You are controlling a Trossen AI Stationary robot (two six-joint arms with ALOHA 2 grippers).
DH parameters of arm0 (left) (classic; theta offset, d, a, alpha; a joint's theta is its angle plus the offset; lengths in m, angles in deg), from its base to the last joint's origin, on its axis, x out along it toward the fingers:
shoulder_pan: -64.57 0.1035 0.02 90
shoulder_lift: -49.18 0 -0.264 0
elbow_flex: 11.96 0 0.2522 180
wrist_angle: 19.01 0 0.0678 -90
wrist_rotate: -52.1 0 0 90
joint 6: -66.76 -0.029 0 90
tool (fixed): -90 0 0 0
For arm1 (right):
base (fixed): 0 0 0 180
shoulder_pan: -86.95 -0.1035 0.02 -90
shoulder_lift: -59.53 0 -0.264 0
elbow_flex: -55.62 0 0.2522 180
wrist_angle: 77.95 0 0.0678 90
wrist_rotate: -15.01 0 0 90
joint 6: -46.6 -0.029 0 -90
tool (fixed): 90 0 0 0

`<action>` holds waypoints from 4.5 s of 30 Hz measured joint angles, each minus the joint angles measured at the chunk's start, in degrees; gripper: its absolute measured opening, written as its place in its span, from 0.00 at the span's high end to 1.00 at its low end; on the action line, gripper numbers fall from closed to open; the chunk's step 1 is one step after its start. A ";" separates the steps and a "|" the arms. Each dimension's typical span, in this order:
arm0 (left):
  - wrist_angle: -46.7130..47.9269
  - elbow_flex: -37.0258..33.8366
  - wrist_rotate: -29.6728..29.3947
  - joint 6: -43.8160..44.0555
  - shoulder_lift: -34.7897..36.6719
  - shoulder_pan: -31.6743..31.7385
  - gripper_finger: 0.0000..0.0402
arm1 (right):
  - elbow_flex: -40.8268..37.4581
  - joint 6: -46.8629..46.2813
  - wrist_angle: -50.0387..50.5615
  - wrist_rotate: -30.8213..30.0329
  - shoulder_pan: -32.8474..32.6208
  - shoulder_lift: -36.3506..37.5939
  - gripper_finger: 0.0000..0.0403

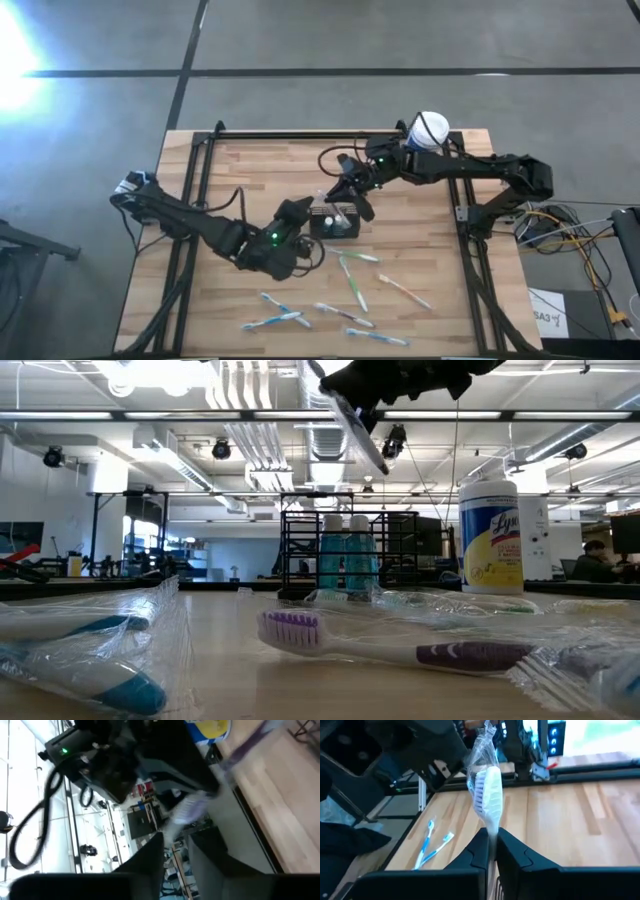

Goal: Pick & Place toothbrushing station
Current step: Put the top violet toothbrush into the black organizer, then put the violet toothbrush into the black organizer

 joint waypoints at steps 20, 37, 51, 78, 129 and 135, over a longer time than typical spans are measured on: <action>-15.00 -31.01 45.81 55.97 25.78 -0.29 0.93 | -31.00 9.23 -25.73 -4.55 3.81 26.66 0.97; -70.37 -75.20 43.42 72.04 38.51 0.40 0.97 | -38.33 6.84 -40.70 -10.87 5.44 22.46 0.97; -70.36 -77.77 42.60 68.49 42.32 0.40 0.97 | -38.43 11.78 -47.84 -11.21 1.53 17.48 0.97; -70.33 -77.75 40.44 70.47 42.42 0.40 0.98 | -46.13 8.23 -67.32 -24.21 -3.93 2.19 0.97; -69.78 -77.57 40.65 75.16 42.50 0.38 0.99 | -43.12 -1.46 -35.26 -24.59 -12.43 31.04 0.62; -65.65 -77.53 41.07 77.85 43.87 0.38 0.99 | -42.91 2.17 -28.57 -30.38 -22.76 35.66 0.80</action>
